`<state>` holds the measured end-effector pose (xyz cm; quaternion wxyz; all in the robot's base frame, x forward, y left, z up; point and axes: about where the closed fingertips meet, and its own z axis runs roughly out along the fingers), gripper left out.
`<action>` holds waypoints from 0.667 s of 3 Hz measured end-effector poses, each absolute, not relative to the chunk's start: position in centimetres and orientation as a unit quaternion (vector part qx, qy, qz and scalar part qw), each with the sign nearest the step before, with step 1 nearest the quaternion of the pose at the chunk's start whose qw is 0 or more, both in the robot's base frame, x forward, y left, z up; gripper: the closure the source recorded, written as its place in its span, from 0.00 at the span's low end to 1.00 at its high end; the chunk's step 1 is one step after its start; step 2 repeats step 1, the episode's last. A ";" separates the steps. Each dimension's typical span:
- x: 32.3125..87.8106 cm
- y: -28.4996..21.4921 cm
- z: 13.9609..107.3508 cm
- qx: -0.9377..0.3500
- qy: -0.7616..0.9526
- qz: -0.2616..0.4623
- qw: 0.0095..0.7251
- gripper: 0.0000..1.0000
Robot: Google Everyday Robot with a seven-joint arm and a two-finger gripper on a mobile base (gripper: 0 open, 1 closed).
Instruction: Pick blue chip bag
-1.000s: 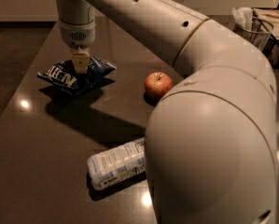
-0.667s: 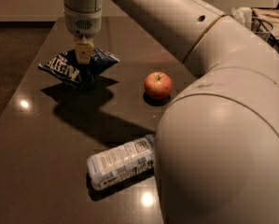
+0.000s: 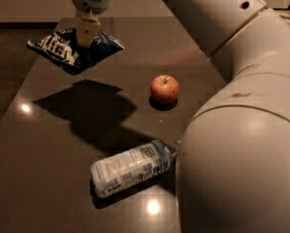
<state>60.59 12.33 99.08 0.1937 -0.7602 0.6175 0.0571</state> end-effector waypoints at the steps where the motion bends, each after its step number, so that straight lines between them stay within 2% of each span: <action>1: 61.0 12.9 99.0 -0.759 0.617 0.057 0.202 1.00; 2: 61.0 12.9 99.0 -0.759 0.617 0.057 0.202 1.00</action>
Offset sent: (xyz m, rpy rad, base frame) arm 0.0000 0.0000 0.0000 0.0000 0.0000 0.0000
